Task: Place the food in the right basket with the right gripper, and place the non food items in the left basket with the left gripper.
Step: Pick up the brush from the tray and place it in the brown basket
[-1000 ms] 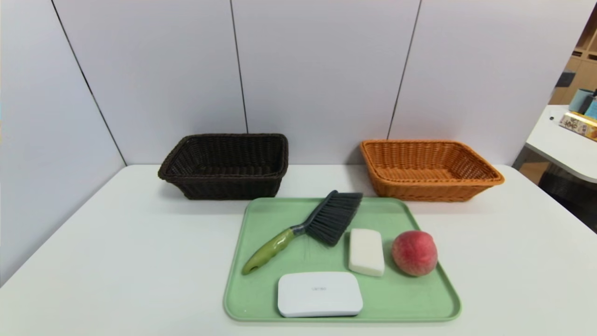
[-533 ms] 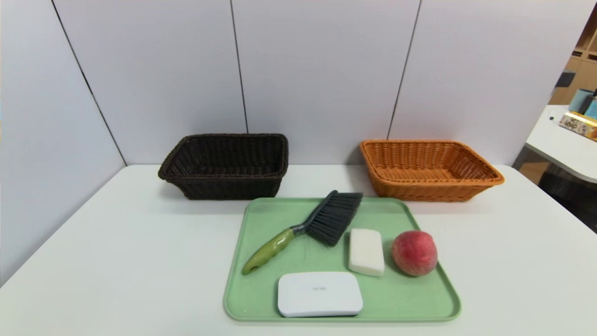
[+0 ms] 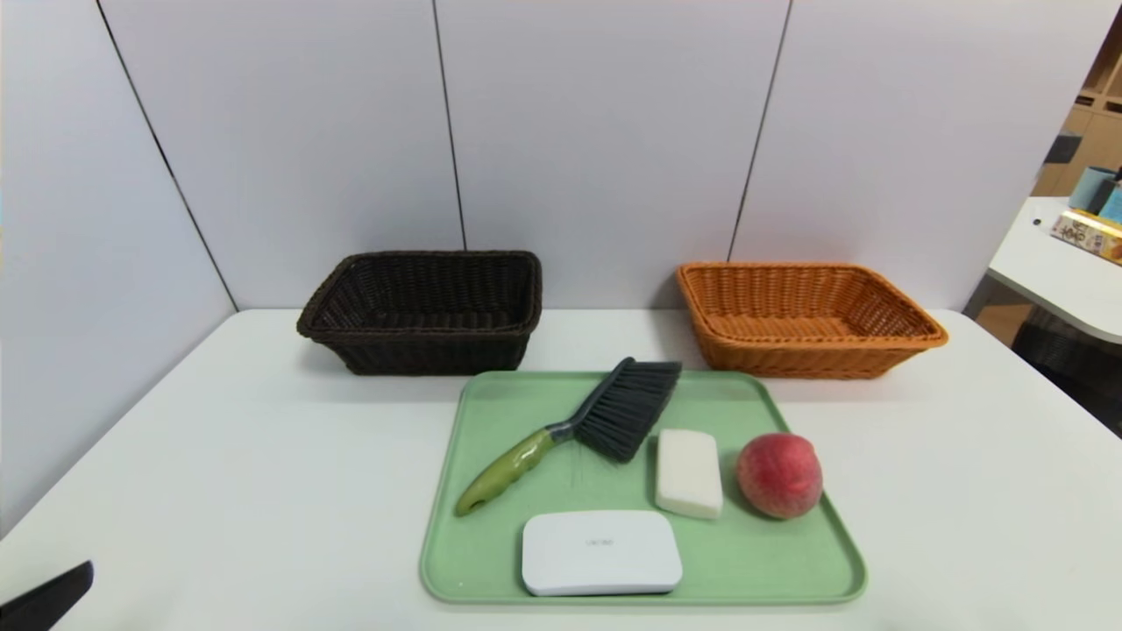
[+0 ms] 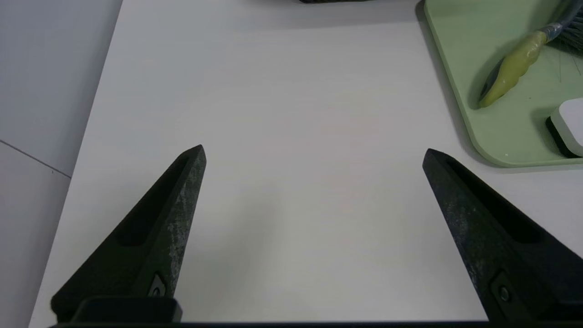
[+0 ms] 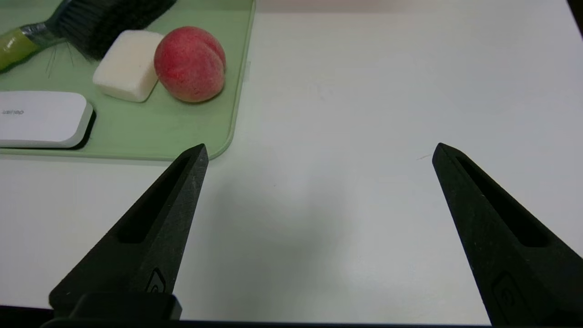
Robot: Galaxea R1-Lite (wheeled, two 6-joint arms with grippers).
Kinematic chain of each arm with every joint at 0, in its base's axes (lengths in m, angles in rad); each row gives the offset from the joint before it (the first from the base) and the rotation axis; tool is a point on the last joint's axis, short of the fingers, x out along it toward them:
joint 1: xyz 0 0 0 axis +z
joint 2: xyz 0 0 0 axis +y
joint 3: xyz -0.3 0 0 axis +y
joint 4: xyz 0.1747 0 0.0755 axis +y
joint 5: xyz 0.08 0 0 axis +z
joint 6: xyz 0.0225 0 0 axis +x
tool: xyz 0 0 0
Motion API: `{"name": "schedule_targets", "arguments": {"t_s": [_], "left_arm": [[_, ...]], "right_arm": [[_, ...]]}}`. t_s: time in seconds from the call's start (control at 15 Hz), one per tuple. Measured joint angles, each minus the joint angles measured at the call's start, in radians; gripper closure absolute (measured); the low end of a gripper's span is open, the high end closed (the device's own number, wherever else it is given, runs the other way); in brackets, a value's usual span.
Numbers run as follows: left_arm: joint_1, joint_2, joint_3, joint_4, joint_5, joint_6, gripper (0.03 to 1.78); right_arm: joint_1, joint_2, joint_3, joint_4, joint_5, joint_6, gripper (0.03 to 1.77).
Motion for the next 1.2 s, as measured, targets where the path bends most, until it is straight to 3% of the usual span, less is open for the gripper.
{"name": "schedule_targets", "arguments": {"t_s": [0.4, 0.8, 1.2], "left_arm": [[-0.047, 0.349, -0.219, 0.05, -0.036, -0.058, 0.12], [-0.242, 0.509, -0.351, 0.091, -0.125, -0.124, 0.12], [-0.497, 0.725, -0.493, 0.025, -0.125, -0.207, 0.12]], "right_arm": [[0.002, 0.36, -0.23, 0.088, 0.02, -0.008, 0.1], [0.103, 0.629, -0.369, 0.093, 0.078, -0.012, 0.1], [0.206, 0.705, -0.472, 0.165, 0.072, 0.012, 0.1]]}}
